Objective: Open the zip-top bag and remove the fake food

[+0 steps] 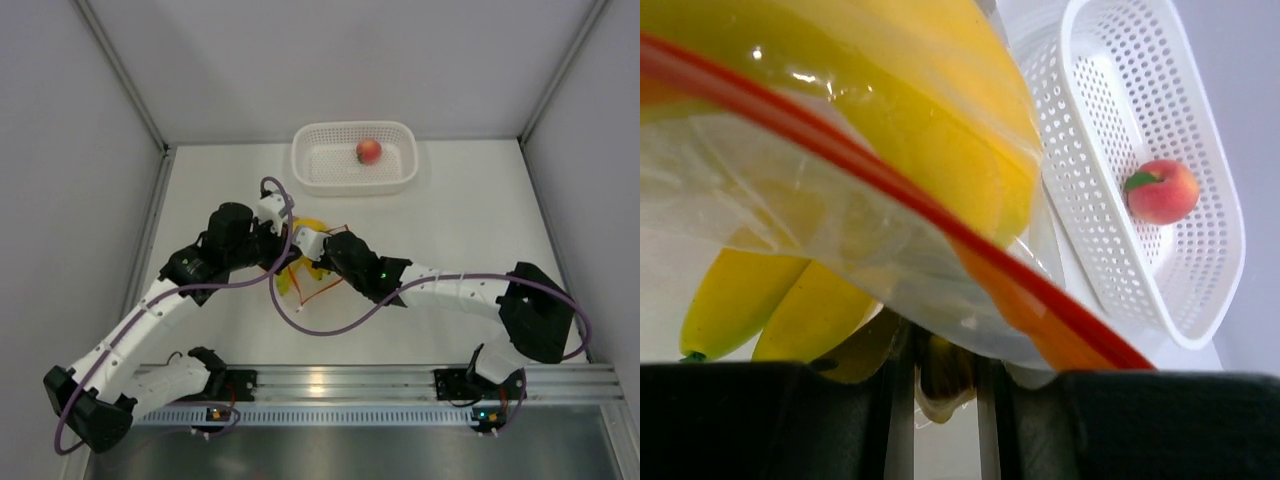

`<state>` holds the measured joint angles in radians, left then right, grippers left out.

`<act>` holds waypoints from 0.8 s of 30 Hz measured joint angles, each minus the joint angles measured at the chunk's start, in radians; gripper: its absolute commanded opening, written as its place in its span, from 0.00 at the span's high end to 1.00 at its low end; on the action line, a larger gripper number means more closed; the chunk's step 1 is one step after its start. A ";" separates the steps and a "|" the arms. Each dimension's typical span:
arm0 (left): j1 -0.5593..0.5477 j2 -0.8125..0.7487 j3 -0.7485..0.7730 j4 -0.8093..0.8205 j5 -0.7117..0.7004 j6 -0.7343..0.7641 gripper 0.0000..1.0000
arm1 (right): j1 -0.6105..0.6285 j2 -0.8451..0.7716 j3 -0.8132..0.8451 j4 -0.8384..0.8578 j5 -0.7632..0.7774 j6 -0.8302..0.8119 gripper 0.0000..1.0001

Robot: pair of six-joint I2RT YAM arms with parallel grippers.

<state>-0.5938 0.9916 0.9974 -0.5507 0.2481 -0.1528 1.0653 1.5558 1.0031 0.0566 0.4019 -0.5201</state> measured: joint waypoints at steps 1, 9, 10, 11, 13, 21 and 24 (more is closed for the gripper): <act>-0.006 -0.002 0.000 -0.001 0.000 -0.003 1.00 | 0.000 -0.008 -0.030 0.053 0.003 -0.019 1.00; -0.068 -0.030 -0.006 -0.005 -0.204 -0.085 1.00 | 0.018 -0.021 -0.117 0.164 0.032 -0.099 1.00; -0.068 -0.038 -0.005 0.016 -0.246 -0.094 1.00 | 0.033 -0.018 -0.129 0.164 0.033 -0.106 1.00; -0.068 -0.049 -0.003 0.027 -0.288 -0.105 1.00 | 0.053 -0.012 -0.139 0.161 0.039 -0.107 1.00; -0.069 -0.074 -0.003 0.020 -0.357 -0.121 1.00 | 0.086 0.010 -0.138 0.167 0.043 -0.098 1.00; -0.073 -0.105 -0.005 0.043 -0.367 -0.149 1.00 | 0.113 0.026 -0.139 0.262 0.038 -0.071 1.00; -0.078 -0.090 -0.012 0.062 -0.319 -0.146 1.00 | 0.115 0.023 -0.138 0.263 0.019 -0.085 1.00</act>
<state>-0.6716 0.9016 0.9852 -0.4889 -0.0708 -0.2993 1.1801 1.5791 0.8646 0.3195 0.4210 -0.6048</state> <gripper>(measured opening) 0.021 0.214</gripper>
